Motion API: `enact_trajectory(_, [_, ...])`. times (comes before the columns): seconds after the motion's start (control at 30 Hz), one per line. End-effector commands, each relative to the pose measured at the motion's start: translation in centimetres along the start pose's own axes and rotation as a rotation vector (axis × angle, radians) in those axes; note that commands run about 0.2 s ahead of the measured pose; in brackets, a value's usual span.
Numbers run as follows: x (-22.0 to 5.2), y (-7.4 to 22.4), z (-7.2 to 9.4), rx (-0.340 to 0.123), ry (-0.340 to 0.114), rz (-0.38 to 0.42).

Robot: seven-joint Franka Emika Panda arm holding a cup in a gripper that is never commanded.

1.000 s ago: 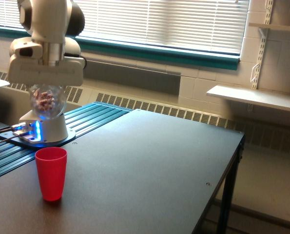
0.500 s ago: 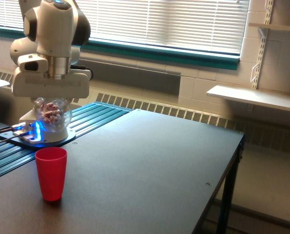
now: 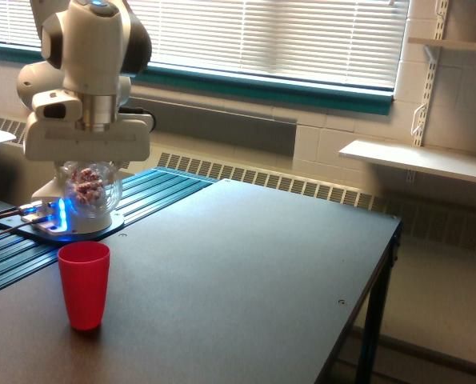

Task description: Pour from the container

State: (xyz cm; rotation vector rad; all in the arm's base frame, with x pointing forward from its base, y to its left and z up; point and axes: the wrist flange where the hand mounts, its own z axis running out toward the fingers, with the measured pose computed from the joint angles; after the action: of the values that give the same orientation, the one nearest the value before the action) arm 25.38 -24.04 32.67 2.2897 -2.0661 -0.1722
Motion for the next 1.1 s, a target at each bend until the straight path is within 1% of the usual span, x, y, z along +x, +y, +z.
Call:
enact_trajectory(0.03, [1.2, 1.1, 0.4, 0.0, -0.052, 0.021])
enact_trajectory(0.13, [1.8, 1.4, 0.4, -0.005, -0.079, 0.045])
enact_trajectory(0.17, [2.1, 1.4, 0.2, 0.01, -0.089, 0.054])
enact_trajectory(0.23, [2.6, 1.4, 0.0, 0.027, -0.097, 0.072])
enact_trajectory(0.43, [3.4, 1.2, -0.4, 0.029, -0.124, 0.1])
enact_trajectory(0.5, [3.7, 1.1, -0.6, 0.044, -0.132, 0.115])
enact_trajectory(0.6, [3.8, 0.7, -0.6, 0.033, -0.141, 0.12])
enact_trajectory(0.67, [3.9, 0.4, -0.7, 0.041, -0.146, 0.112])
enact_trajectory(0.7, [3.9, 0.2, -0.6, 0.031, -0.147, 0.112])
enact_trajectory(0.77, [3.9, 0.1, -0.6, 0.028, -0.155, 0.112])
enact_trajectory(0.87, [4.2, 0.1, -0.5, 0.031, -0.17, 0.134])
enact_trajectory(0.97, [4.5, 0.0, -0.4, 0.027, -0.175, 0.149])
enact_trajectory(1.1, [4.8, -0.2, -0.4, 0.025, -0.181, 0.151])
